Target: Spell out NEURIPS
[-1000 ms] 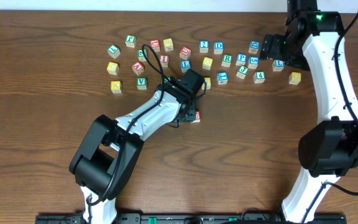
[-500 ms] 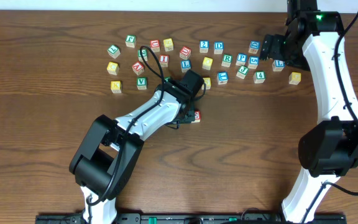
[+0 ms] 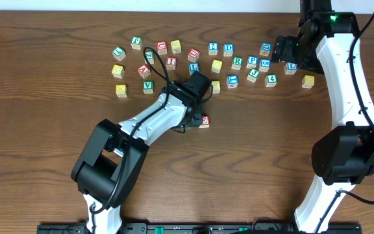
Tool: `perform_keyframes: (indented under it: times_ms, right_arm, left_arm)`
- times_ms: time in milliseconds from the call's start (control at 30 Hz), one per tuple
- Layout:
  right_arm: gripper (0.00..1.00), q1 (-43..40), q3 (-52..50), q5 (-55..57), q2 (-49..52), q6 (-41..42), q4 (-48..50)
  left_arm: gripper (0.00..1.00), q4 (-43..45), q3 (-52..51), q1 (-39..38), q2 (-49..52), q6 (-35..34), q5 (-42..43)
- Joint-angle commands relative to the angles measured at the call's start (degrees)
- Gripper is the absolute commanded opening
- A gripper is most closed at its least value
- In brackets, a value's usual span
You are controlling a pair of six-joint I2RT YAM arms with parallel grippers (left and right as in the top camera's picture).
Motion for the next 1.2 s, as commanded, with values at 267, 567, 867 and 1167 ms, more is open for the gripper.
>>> perform_keyframes:
  times_ms: [267,567,867,1167]
  right_arm:
    - [0.99,-0.1,1.2,0.3,-1.8,0.0,-0.2]
    - [0.99,-0.1,1.2,0.3,-1.8,0.0,-0.2]
    - [0.99,-0.1,1.2,0.2,-1.8,0.0,-0.2]
    - [0.99,-0.1,1.2,0.2,-1.8,0.0,-0.2]
  left_arm:
    - [0.44,-3.2,7.1,1.6,-4.6,9.8,-0.4]
    - [0.44,-5.6,8.3,-2.2,-5.8,5.6,5.7]
    - [0.44,-5.5,7.3,-3.8,-3.4,0.2,5.3]
    - [0.44,-3.5,7.3,-5.5,-0.9,0.2,5.1]
